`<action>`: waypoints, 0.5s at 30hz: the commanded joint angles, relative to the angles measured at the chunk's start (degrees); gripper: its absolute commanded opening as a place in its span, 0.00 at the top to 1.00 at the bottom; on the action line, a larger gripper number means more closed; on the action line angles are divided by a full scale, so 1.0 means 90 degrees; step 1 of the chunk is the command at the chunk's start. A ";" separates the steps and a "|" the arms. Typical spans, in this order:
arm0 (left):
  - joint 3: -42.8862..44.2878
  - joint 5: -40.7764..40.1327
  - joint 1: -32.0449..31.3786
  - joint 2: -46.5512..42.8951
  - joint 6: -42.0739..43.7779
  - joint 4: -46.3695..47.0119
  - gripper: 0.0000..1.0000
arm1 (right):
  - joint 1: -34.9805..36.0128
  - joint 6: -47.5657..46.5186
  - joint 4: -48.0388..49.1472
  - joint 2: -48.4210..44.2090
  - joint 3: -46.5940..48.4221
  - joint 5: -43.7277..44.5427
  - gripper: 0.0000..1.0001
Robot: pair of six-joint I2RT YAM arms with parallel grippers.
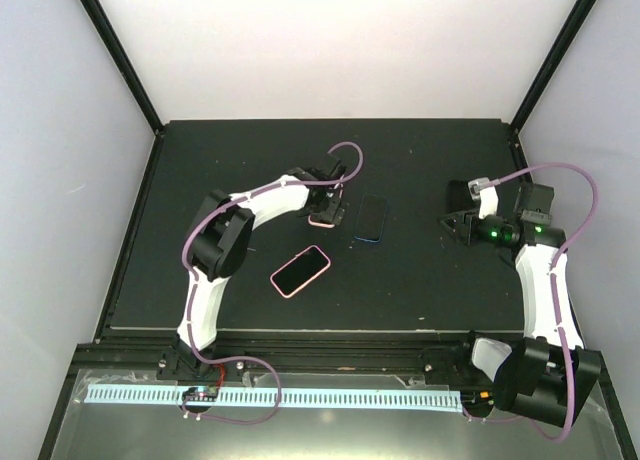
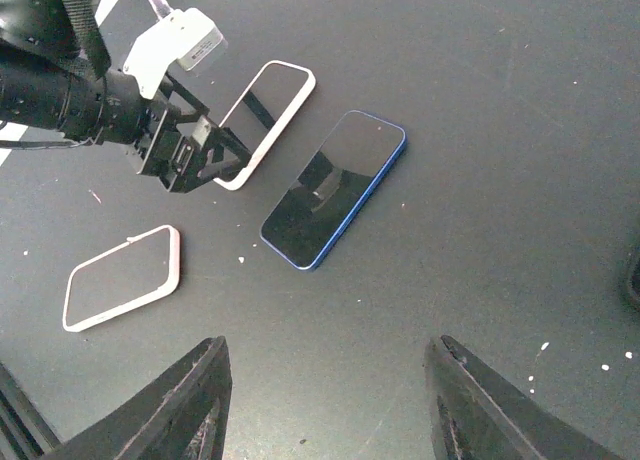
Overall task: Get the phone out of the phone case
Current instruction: Pick up the phone at the center of the board.
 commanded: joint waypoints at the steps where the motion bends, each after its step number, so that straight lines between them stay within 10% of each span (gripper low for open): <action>1: 0.0301 0.0516 0.0093 0.0315 -0.0024 -0.0178 0.01 | 0.0000 -0.0136 -0.0048 -0.0078 0.0120 -0.0048 0.46; 15: 0.1271 0.0309 0.0100 0.1307 -0.0109 -0.1080 0.14 | 0.0000 -0.0262 -0.0196 0.0058 0.0160 0.0020 0.46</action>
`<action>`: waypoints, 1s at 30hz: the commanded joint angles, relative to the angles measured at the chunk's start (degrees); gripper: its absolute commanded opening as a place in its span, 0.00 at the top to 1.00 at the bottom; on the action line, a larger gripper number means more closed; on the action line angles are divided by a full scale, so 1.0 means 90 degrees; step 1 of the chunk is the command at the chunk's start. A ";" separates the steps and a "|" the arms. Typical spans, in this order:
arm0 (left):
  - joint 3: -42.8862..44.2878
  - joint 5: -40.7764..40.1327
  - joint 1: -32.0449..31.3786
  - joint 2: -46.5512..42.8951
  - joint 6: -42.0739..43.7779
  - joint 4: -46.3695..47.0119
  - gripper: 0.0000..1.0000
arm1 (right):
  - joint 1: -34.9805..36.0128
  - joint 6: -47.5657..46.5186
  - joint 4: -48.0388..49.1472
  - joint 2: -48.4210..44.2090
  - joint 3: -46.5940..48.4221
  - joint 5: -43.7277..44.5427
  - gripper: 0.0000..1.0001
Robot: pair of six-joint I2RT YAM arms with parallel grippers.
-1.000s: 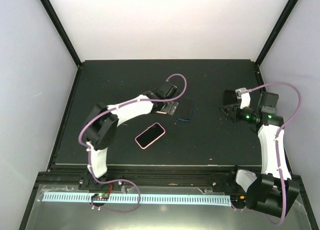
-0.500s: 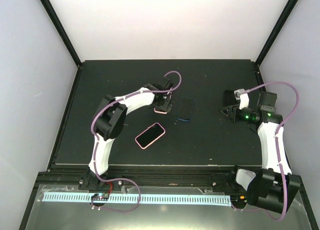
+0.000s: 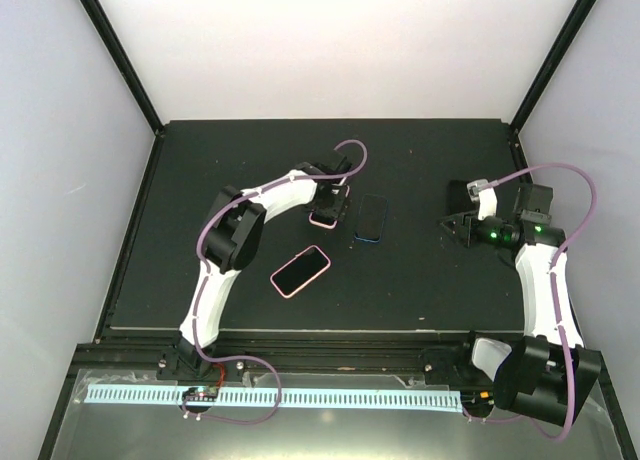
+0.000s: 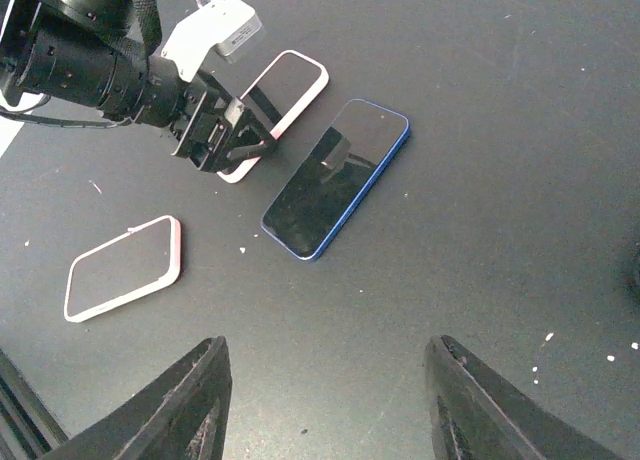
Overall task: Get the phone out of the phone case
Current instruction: Pick up the phone at the center of the board.
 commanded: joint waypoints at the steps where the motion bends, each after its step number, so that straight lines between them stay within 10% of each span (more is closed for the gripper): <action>1: 0.0382 0.0029 0.0014 0.0500 -0.0042 -0.0750 0.16 | 0.0000 -0.0136 -0.0052 0.0043 0.0157 0.0002 0.47; 6: 0.0094 0.0270 -0.0029 0.0156 -0.0038 -0.0791 0.31 | 0.0000 -0.0230 -0.0153 0.0165 0.0210 -0.0141 0.47; 18: -0.4327 0.0363 -0.0993 -0.4158 0.0863 0.2582 0.43 | 0.0155 -0.1208 -0.0829 0.0478 0.0487 -0.1120 0.51; 30: -0.7005 -0.0759 -0.2866 -0.6781 0.2411 0.5112 0.44 | 0.3006 -0.1090 -0.2951 0.2550 0.2488 -0.0574 0.38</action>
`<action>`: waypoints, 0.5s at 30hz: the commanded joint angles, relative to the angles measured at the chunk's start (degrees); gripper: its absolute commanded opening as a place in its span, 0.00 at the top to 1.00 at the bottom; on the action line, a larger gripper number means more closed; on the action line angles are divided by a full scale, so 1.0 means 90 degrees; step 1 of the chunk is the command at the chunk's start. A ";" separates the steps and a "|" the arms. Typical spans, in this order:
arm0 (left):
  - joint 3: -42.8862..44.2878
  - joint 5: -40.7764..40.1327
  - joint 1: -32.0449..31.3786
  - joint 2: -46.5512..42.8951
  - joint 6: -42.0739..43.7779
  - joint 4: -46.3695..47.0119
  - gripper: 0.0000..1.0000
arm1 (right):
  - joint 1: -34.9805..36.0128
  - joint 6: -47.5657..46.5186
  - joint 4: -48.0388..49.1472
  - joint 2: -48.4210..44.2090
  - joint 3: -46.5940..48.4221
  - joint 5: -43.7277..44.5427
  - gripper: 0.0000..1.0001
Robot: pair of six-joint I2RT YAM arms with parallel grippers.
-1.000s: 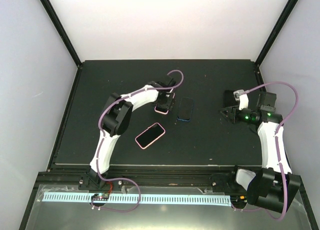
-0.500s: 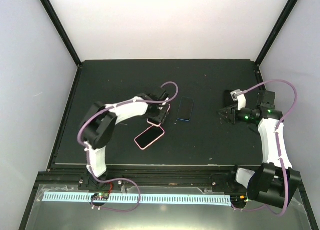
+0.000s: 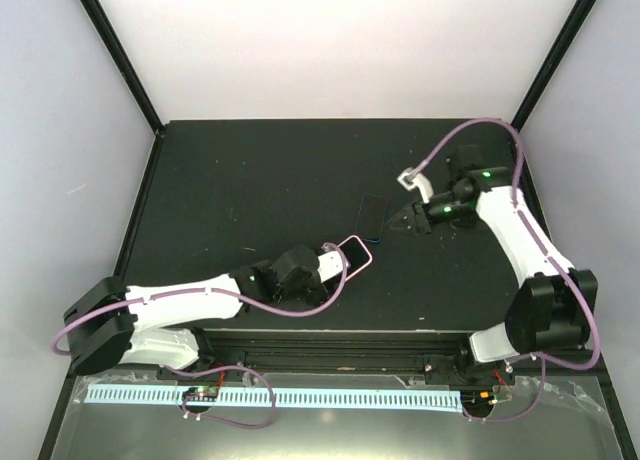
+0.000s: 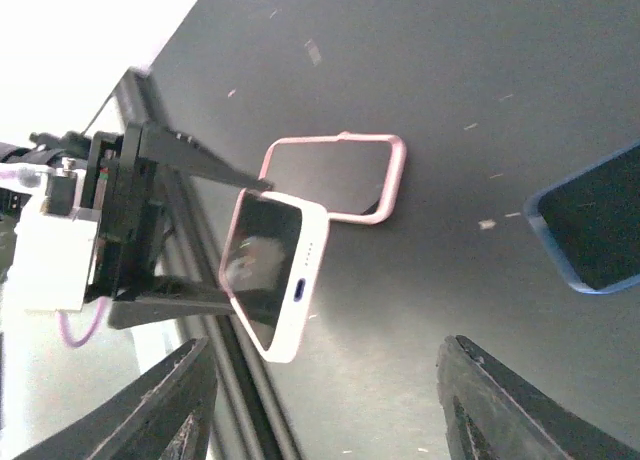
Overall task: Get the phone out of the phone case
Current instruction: Pick up the phone at the center of the board, then adjust the phone.
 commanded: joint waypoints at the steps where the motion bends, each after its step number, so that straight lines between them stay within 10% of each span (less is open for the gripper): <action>1: -0.0106 -0.0639 -0.0209 -0.0516 0.0695 0.1347 0.44 | 0.0857 -0.0059 -0.0961 0.0616 0.0240 0.0079 0.37; 8: 0.0033 -0.0758 -0.0419 -0.0440 0.1034 0.1366 0.44 | 0.1666 -0.0134 -0.1142 0.1304 0.0439 -0.0057 0.39; 15: 0.0273 -0.1230 -0.0746 -0.0258 0.1043 0.1171 0.44 | 0.1699 -0.0311 -0.1248 0.1455 0.0469 -0.0240 0.69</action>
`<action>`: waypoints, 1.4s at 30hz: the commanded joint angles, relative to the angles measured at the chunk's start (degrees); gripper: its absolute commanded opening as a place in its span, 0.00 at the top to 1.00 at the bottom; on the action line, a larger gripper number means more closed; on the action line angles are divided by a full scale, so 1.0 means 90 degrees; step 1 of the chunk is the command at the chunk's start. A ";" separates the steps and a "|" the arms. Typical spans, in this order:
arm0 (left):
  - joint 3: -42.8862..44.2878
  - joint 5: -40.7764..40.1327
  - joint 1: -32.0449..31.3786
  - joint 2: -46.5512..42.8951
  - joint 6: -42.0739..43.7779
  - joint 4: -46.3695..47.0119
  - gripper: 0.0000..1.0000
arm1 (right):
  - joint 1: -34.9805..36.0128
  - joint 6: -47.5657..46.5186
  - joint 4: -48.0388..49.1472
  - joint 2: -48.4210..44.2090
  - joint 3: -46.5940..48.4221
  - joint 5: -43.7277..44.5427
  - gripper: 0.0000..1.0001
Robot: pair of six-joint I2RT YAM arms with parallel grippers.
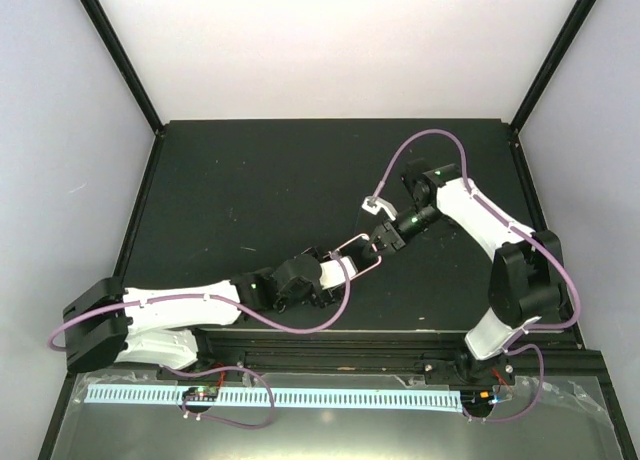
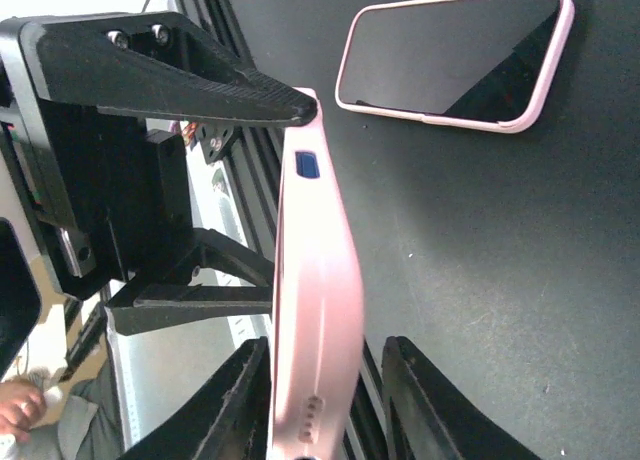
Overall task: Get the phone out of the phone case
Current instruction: Adjust the phone.
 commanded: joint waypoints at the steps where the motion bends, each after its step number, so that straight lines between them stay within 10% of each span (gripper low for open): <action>1: 0.0452 -0.0396 -0.0124 0.0044 0.0073 0.0400 0.44 | 0.0019 -0.0193 -0.0165 0.0091 0.0117 -0.0278 0.73; 13: 0.0913 -0.1290 0.0017 0.0784 -0.0449 0.0568 0.02 | -0.0359 -0.0538 -0.0424 0.0638 0.0465 -0.0942 0.99; 21: 0.0751 0.0149 0.1221 0.0070 -0.2642 0.0961 0.01 | -0.1556 -0.0438 -0.0047 0.0313 0.0575 -0.1621 0.99; 34: -0.0779 0.3727 0.2504 0.1356 -0.6298 0.6949 0.19 | -0.2423 -0.3116 -0.1774 0.0092 0.0614 -0.4048 0.99; 42: -0.0867 0.4041 0.2452 0.2750 -0.7244 0.9528 0.24 | -0.2423 -0.3045 -0.1504 -0.0245 0.0140 -0.4024 0.99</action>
